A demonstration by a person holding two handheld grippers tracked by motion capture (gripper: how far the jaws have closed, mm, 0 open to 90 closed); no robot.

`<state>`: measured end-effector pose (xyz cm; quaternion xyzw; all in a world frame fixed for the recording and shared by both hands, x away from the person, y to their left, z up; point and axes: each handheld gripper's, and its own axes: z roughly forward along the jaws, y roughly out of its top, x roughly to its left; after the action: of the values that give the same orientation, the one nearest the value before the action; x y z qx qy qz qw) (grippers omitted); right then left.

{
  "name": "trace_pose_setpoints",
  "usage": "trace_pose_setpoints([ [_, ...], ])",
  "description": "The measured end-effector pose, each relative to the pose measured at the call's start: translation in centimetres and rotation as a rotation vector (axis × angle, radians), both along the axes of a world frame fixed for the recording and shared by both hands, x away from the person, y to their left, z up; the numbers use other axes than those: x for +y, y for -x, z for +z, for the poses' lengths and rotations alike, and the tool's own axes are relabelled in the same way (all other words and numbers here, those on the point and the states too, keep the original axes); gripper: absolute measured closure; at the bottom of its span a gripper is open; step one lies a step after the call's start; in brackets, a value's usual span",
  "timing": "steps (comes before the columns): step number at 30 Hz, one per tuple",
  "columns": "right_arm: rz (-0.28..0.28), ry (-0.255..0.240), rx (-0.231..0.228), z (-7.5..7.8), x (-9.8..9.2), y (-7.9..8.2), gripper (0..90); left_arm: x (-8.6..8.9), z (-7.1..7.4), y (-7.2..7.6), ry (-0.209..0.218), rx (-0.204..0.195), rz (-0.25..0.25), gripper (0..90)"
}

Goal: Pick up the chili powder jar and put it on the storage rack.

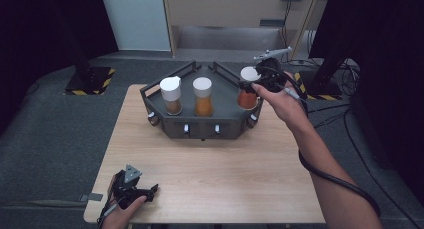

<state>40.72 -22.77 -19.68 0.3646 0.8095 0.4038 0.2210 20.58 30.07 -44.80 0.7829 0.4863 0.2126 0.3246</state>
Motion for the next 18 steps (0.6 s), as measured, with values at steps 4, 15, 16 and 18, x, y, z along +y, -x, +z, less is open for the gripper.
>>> trace_pose_setpoints([
  [4,0.0,0.001,0.003,0.0,0.5,-0.6,34.2,0.0,0.0,0.0,0.0,0.0,0.0,0.0],
  [15,-0.002,0.002,0.013,0.0,1.6,-2.1,34.2,0.0,0.0,0.0,0.001,-0.001,0.0,0.1],
  [16,-0.005,-0.001,0.017,-0.1,1.7,-2.4,34.2,0.0,0.0,0.0,0.001,0.0,0.0,0.0],
  [18,-0.006,-0.001,0.021,-0.2,1.9,-2.6,34.2,0.0,0.0,0.0,0.0,0.0,0.0,0.0],
])
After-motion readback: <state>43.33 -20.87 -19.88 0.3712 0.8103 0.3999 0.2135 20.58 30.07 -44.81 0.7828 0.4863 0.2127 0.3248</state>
